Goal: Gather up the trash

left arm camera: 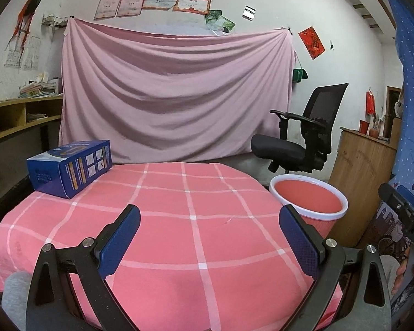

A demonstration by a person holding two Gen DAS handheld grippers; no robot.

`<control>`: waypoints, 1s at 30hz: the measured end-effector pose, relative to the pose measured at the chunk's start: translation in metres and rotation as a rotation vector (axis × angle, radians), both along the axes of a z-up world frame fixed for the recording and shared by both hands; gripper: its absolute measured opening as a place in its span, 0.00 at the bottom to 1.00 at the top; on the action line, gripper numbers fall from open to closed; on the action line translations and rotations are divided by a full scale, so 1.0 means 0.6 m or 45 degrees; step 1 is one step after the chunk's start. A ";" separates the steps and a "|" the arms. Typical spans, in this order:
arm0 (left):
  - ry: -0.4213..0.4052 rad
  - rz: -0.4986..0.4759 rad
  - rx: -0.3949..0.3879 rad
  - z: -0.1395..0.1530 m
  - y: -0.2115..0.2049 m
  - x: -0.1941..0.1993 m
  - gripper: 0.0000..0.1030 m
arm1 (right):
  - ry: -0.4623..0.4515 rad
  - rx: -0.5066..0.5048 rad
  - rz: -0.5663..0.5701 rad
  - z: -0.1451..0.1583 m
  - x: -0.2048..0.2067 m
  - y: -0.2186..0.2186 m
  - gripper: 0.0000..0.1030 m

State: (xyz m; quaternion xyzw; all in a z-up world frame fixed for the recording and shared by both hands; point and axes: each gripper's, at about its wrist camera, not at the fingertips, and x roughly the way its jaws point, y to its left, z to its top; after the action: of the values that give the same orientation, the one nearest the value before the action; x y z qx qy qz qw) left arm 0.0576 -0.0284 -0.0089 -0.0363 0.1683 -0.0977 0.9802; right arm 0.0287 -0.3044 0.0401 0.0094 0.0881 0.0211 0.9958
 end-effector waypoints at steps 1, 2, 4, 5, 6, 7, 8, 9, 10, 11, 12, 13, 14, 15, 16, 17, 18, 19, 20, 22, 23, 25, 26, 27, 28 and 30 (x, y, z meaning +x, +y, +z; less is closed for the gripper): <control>-0.002 0.000 0.002 -0.001 0.000 0.000 0.96 | 0.001 -0.001 0.002 -0.001 -0.001 0.001 1.00; -0.002 0.000 0.004 -0.002 -0.001 0.000 0.96 | 0.004 -0.002 0.002 -0.002 0.000 0.001 1.00; -0.003 0.000 0.008 -0.003 0.000 0.000 0.96 | 0.009 -0.002 0.001 -0.003 0.000 0.001 1.00; -0.003 0.001 0.007 -0.003 0.000 0.000 0.96 | 0.011 0.000 0.001 -0.003 0.001 0.001 1.00; -0.002 0.000 0.006 -0.003 0.000 0.000 0.96 | 0.012 0.000 0.000 -0.004 0.000 0.001 1.00; -0.002 0.000 0.007 -0.003 0.001 0.001 0.96 | 0.014 0.001 0.000 -0.004 0.000 0.001 1.00; -0.001 0.000 0.006 -0.003 0.000 0.001 0.96 | 0.015 0.002 0.000 -0.004 0.000 0.001 1.00; -0.001 -0.001 0.006 -0.003 0.001 0.001 0.96 | 0.015 0.003 0.000 -0.004 0.001 0.000 1.00; 0.000 0.000 0.005 -0.003 0.001 0.001 0.96 | 0.016 0.002 0.001 -0.004 0.001 0.000 1.00; 0.001 0.000 0.004 -0.004 0.001 0.001 0.96 | 0.019 0.002 0.002 -0.004 0.002 0.000 1.00; 0.003 -0.001 0.004 -0.005 0.002 0.001 0.96 | 0.021 0.001 0.002 -0.005 0.002 0.001 1.00; 0.005 0.000 0.005 -0.006 0.001 0.001 0.96 | 0.023 0.001 0.003 -0.005 0.002 0.001 1.00; 0.005 0.001 0.006 -0.006 0.000 0.000 0.96 | 0.024 0.001 0.004 -0.006 0.002 0.001 1.00; 0.006 0.003 0.006 -0.006 -0.002 -0.001 0.96 | 0.027 0.002 0.004 -0.006 0.003 0.001 1.00; 0.006 0.003 0.006 -0.006 -0.002 -0.001 0.96 | 0.028 0.002 0.003 -0.006 0.003 0.001 1.00; 0.006 0.003 0.007 -0.007 -0.002 -0.001 0.96 | 0.028 0.003 0.003 -0.007 0.003 0.001 1.00; 0.006 0.003 0.006 -0.006 -0.002 -0.001 0.96 | 0.028 0.003 0.003 -0.006 0.003 0.001 1.00; 0.006 0.003 0.006 -0.007 -0.002 -0.001 0.96 | 0.028 0.003 0.003 -0.006 0.003 0.001 1.00; 0.006 0.003 0.007 -0.007 -0.002 -0.001 0.96 | 0.028 0.004 0.003 -0.006 0.003 0.001 1.00; 0.005 0.003 0.007 -0.006 -0.002 -0.001 0.96 | 0.029 0.003 0.004 -0.006 0.003 0.000 1.00; 0.006 0.001 0.006 -0.007 -0.002 -0.001 0.96 | 0.030 0.003 0.004 -0.007 0.003 0.001 1.00; 0.007 0.000 0.007 -0.007 -0.004 -0.001 0.96 | 0.028 0.003 0.003 -0.006 0.002 0.001 1.00; 0.007 0.000 0.008 -0.008 -0.004 -0.001 0.96 | 0.028 0.003 0.004 -0.006 0.003 0.000 1.00; 0.008 0.000 0.010 -0.008 -0.005 -0.002 0.96 | 0.028 0.002 0.004 -0.006 0.003 0.000 1.00; 0.008 -0.001 0.010 -0.009 -0.004 -0.002 0.96 | 0.028 0.002 0.004 -0.006 0.003 0.000 1.00; 0.007 -0.001 0.010 -0.009 -0.005 -0.002 0.96 | 0.029 0.003 0.004 -0.006 0.003 0.000 1.00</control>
State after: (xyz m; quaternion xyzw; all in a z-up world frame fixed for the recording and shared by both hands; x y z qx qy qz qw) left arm 0.0562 -0.0312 -0.0145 -0.0326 0.1714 -0.0973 0.9798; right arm 0.0304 -0.3041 0.0365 0.0107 0.0994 0.0226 0.9947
